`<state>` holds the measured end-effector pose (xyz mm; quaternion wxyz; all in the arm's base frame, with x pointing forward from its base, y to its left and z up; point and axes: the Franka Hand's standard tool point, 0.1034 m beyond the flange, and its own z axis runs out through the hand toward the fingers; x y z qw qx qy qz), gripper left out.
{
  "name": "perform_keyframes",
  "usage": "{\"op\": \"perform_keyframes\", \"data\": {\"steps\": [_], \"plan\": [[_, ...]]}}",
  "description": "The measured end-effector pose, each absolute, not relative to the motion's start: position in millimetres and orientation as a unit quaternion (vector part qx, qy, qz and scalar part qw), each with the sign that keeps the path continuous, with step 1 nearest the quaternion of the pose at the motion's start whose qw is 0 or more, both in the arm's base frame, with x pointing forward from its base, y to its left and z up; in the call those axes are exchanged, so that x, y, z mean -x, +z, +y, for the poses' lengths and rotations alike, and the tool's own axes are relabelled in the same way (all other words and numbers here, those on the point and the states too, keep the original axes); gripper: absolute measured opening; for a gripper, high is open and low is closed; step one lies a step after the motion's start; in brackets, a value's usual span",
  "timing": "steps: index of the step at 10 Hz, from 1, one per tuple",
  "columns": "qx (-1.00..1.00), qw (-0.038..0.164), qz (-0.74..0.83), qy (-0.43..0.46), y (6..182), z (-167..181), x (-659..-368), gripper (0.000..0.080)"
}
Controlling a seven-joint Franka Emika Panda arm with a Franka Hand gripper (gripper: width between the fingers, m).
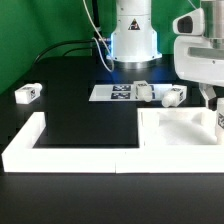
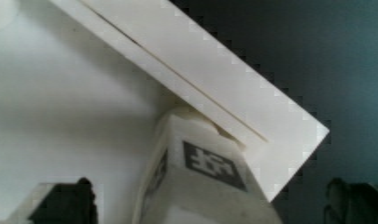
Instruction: Assemble one leg
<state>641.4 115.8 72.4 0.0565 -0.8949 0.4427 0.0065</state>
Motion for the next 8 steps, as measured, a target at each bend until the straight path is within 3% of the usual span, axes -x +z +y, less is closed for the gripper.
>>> {"op": "perform_keyframes", "data": {"steps": [3,6,8], "plan": [[0.954,0.034,0.299,-0.011,73.6,120,-641,0.0649],[0.96,0.035,0.279,-0.011,73.1,120,-641,0.0649],[0.988,0.009,0.149,-0.031,73.8,127,-642,0.0649]]}}
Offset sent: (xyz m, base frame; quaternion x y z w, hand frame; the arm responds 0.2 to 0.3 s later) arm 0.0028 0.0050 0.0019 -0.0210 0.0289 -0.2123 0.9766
